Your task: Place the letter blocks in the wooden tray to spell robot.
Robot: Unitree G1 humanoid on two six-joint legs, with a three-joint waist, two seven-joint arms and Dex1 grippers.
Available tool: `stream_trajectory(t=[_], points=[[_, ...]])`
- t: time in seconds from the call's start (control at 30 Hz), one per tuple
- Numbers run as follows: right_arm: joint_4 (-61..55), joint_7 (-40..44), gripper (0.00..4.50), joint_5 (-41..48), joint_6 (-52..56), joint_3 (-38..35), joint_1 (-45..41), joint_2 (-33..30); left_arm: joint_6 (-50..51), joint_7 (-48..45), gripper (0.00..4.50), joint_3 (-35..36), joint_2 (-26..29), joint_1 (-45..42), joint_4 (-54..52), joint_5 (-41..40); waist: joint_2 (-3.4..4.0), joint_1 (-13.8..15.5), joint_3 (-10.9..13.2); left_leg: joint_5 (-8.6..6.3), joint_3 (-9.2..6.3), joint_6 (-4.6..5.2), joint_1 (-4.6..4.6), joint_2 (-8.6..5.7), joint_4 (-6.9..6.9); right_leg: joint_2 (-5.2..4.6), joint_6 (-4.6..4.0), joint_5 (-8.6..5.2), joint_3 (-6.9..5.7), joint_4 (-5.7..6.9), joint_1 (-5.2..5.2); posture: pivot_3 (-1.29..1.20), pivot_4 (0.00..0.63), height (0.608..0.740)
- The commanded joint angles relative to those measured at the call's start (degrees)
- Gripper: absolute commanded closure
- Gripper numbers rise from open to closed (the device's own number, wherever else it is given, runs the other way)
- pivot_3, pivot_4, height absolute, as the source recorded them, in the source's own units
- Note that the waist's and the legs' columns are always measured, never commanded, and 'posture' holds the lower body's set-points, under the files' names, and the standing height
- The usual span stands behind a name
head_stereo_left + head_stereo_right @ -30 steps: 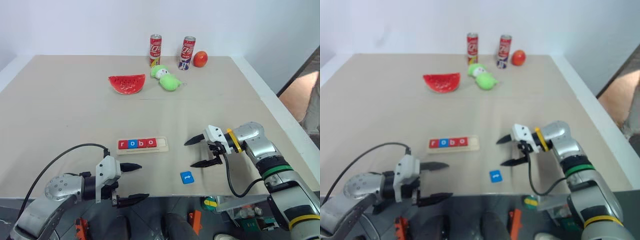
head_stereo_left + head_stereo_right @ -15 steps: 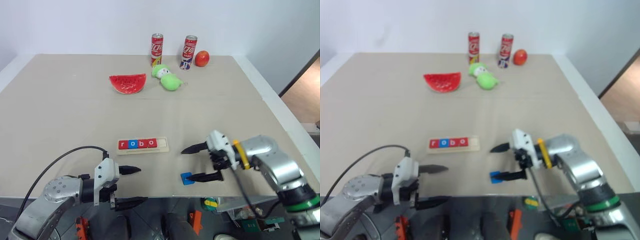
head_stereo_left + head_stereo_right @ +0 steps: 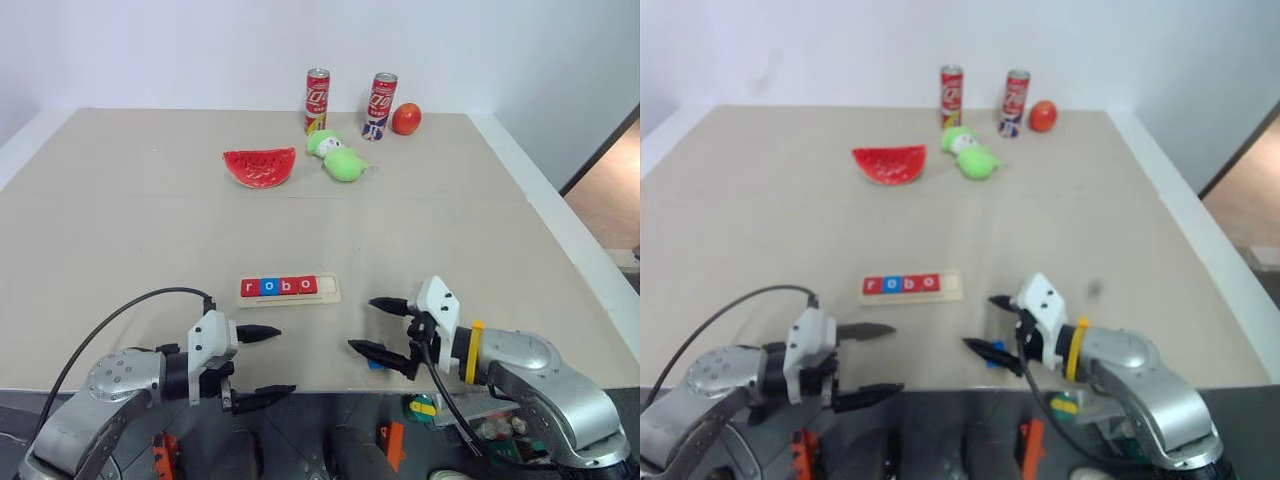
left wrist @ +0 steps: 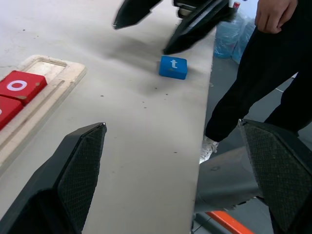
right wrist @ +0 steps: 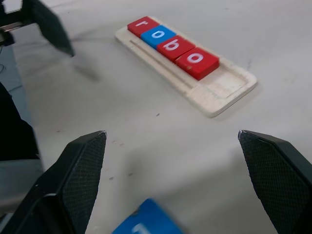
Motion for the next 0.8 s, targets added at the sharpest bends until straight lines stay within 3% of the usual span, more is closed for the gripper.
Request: stream_trajectory(t=[0.03, 0.37, 0.8], points=[[-1.4, 3.4, 0.03, 1.3, -4.0, -1.0, 0.8, -1.4, -1.1, -0.5, 0.0, 1.1, 0.3, -0.6, -0.3, -0.2, 0.0, 0.0, 0.0, 0.0, 0.0, 0.0, 0.0, 0.0, 0.0, 0.0, 0.0, 0.0, 0.0, 0.0, 0.0, 0.0, 0.15, 0.74], [13.1, 19.5, 0.03, -5.7, -20.0, 4.9, -3.2, -9.2, -1.0, -1.2, 0.0, 0.6, 0.4, -2.0, 0.7, 0.0, -0.02, 0.1, 0.0, 0.0, 0.05, 0.0, 0.01, -0.01, 0.01, 0.0, -0.02, 0.0, -0.02, -0.02, 0.02, 0.0, 0.15, 0.74], [18.6, 23.8, 0.03, -8.4, -22.3, 8.0, -4.4, -9.5, -0.6, 1.1, 0.0, 1.6, 0.4, 1.3, -1.9, 0.0, -0.02, 0.2, 0.0, -0.06, -0.01, 0.09, -0.03, -0.02, 0.0, 0.01, 0.0, -0.06, -0.05, -0.02, 0.02, 0.0, 0.15, 0.74]])
